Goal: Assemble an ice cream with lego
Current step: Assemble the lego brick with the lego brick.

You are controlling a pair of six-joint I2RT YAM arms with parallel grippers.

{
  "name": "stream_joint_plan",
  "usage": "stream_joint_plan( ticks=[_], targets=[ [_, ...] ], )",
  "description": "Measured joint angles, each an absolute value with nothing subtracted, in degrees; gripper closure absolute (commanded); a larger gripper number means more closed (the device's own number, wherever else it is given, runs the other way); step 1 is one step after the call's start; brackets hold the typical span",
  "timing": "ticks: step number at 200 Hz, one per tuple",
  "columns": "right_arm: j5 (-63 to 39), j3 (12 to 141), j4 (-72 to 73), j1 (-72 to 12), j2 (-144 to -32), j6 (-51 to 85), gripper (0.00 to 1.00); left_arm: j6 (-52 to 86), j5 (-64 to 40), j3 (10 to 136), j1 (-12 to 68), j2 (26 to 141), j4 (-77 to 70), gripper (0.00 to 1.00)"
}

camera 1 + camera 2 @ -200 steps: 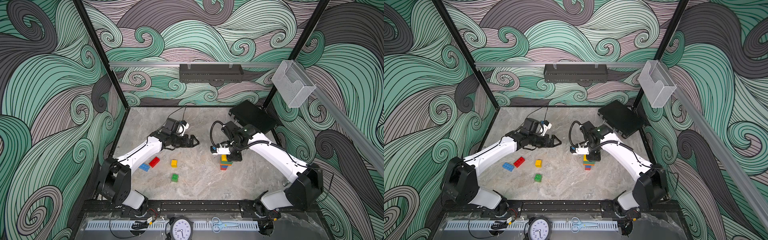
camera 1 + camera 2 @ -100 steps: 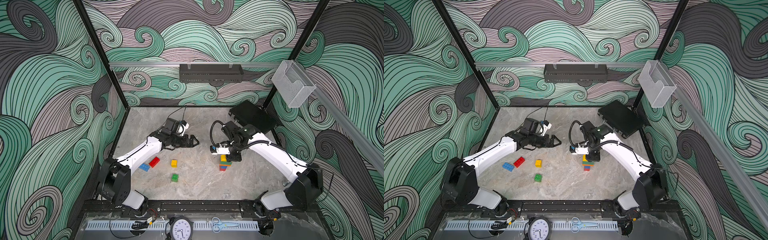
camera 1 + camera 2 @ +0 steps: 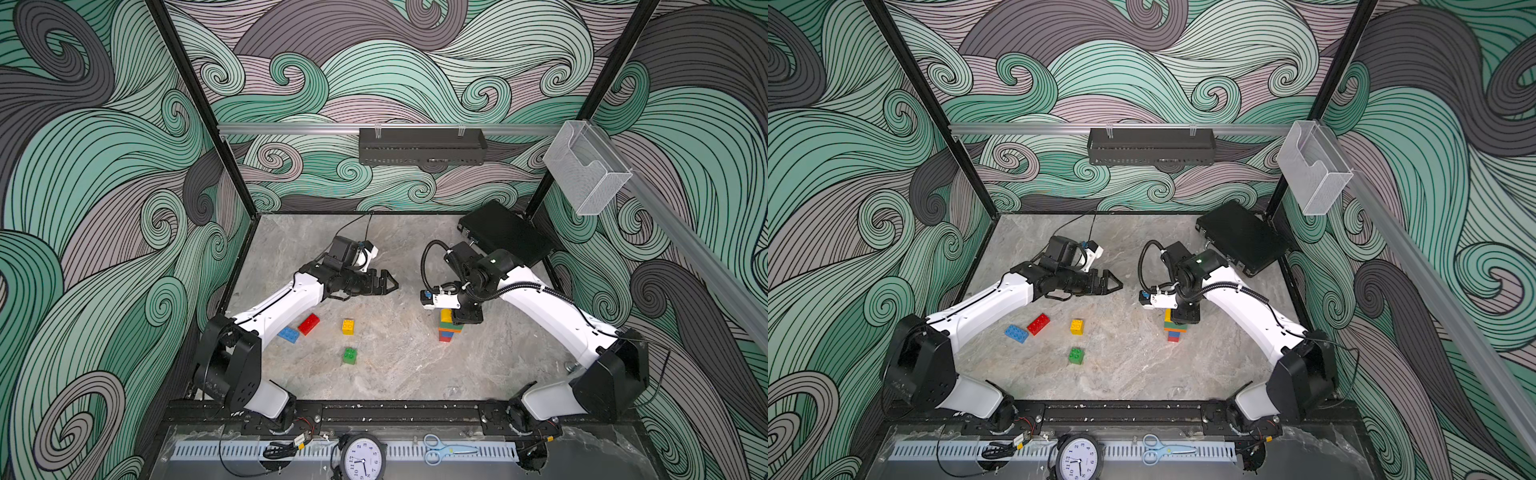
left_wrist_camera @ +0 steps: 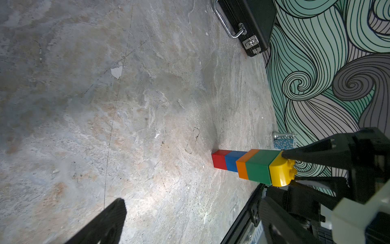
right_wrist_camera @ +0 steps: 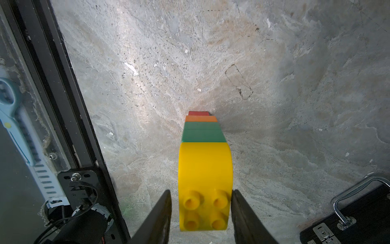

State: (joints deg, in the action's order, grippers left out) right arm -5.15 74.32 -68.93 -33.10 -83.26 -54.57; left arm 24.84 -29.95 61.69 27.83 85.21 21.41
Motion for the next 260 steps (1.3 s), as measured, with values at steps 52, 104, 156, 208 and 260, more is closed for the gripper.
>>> stream_joint_plan(
  ticks=[52,104,156,208,260],
  targets=[
    [-6.04,74.32,-68.62,-32.86,-80.99,-52.14,0.42,24.82,-30.02,61.69,27.86,85.23,21.41,0.01],
    [-7.57,74.61,-68.62,-31.2,-75.5,-42.81,0.32,24.62,-31.42,61.69,29.47,85.23,21.37,0.02],
    [-10.13,77.71,-68.03,-28.53,-72.88,-19.27,0.18,23.57,-35.24,62.13,33.89,85.78,21.43,0.01],
    [-14.0,69.95,-63.05,-27.24,-66.11,1.1,0.1,23.68,-36.93,65.73,38.37,88.95,21.54,0.02],
    [-18.11,56.34,-53.45,-20.84,-55.92,13.82,0.06,25.26,-37.8,69.08,40.25,93.51,21.39,0.01]
  ],
)
